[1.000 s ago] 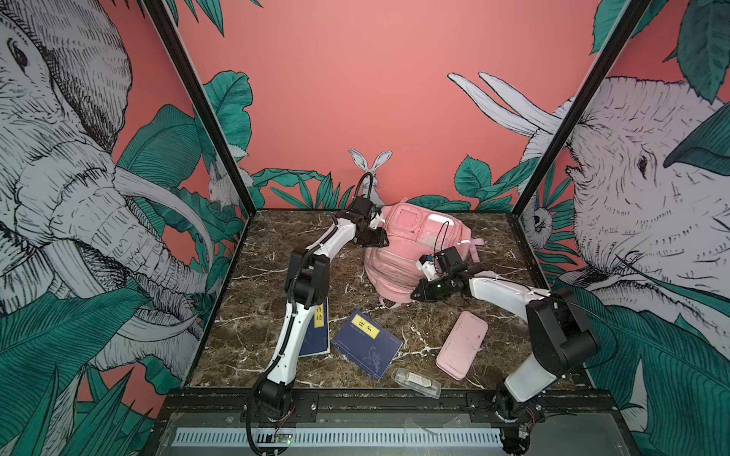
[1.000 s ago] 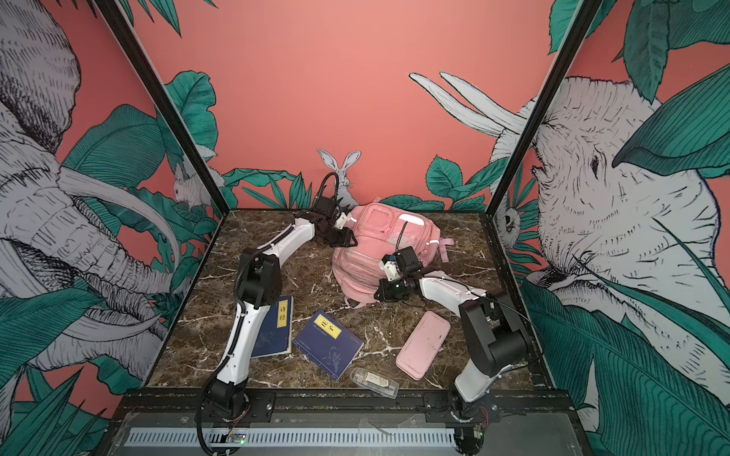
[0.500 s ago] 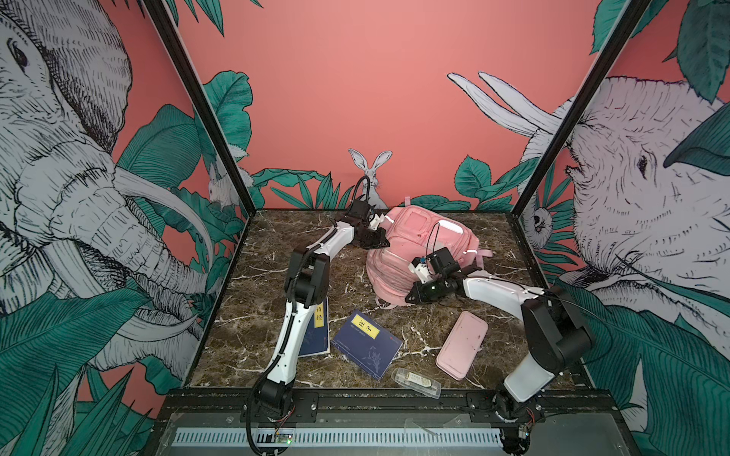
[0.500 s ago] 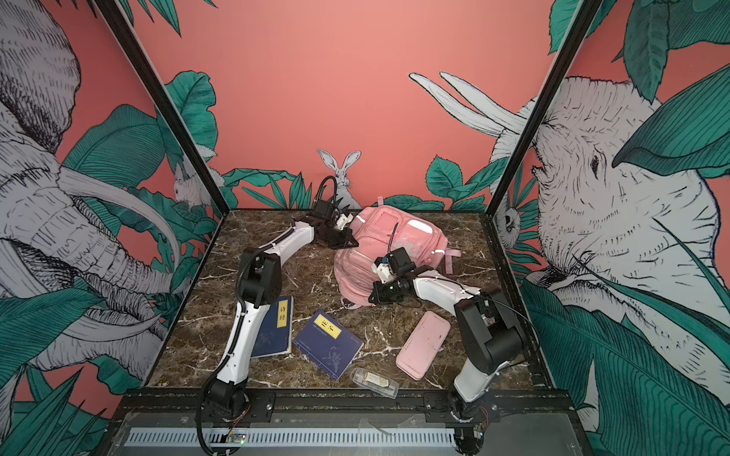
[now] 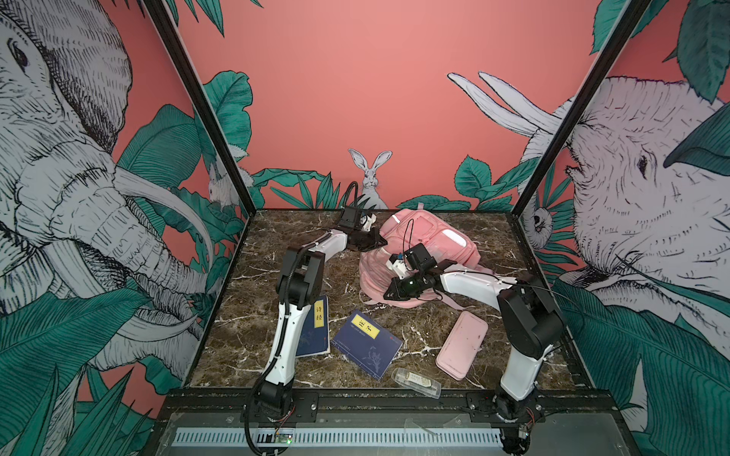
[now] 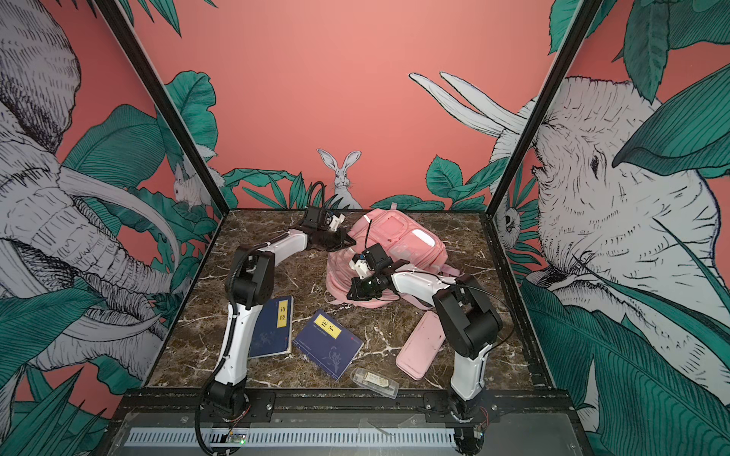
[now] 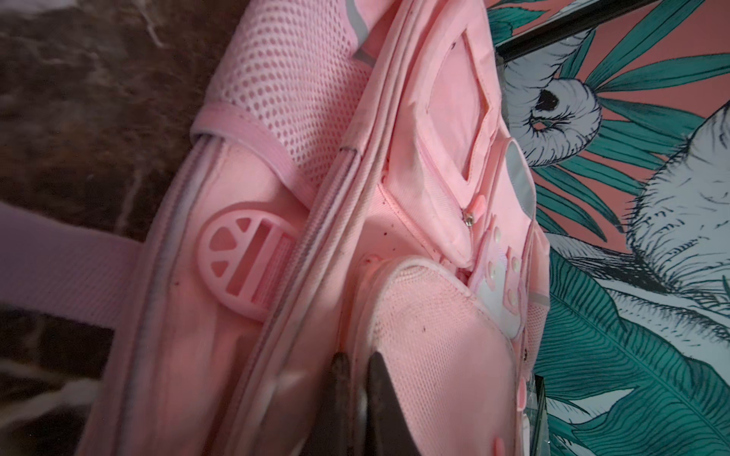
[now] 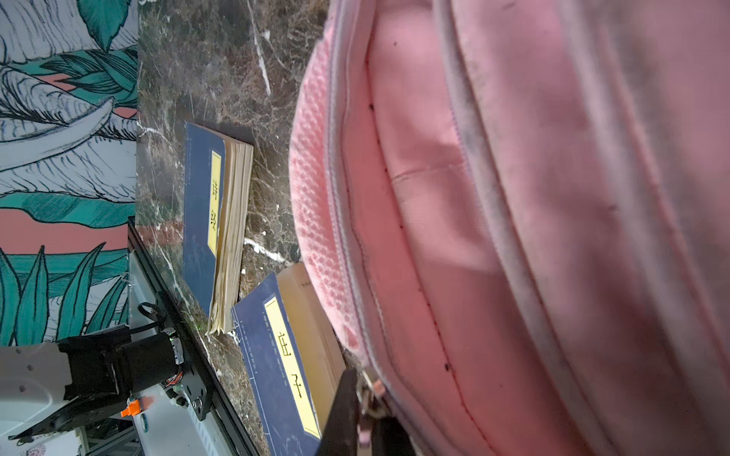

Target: Pack the student bag

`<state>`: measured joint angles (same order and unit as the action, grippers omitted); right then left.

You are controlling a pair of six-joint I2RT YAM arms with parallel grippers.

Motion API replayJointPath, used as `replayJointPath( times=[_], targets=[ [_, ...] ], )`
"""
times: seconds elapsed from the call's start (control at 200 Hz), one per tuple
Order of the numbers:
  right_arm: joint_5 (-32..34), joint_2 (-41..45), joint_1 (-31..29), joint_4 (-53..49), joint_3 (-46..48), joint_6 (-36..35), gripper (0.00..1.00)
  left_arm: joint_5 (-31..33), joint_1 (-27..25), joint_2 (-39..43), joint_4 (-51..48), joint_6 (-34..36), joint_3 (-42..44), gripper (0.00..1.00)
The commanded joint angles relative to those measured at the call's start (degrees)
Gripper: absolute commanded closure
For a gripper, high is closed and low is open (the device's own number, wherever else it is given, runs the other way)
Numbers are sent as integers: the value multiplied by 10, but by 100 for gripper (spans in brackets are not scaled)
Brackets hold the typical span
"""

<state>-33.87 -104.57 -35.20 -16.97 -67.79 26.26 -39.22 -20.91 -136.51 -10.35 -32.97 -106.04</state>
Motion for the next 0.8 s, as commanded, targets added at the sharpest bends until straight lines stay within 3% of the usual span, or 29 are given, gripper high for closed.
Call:
replayJointPath(
  times=[0.0,0.22,0.34,0.57,0.795],
  targets=[
    [10,16,21,-10,-15,-28,100,36,41,85,76,-57,57,100],
    [13,43,64,-64,-18,-69,100,101,86,164,173,-102,201,100],
    [-25,41,63,-91,-29,-86,100,138,83,189,214,-129,262,100],
    [-44,17,24,-97,-41,-81,100,189,52,191,277,-180,299,100],
    [-68,-40,-18,-15,-70,-7,100,240,25,194,301,-201,310,100]
  ],
)
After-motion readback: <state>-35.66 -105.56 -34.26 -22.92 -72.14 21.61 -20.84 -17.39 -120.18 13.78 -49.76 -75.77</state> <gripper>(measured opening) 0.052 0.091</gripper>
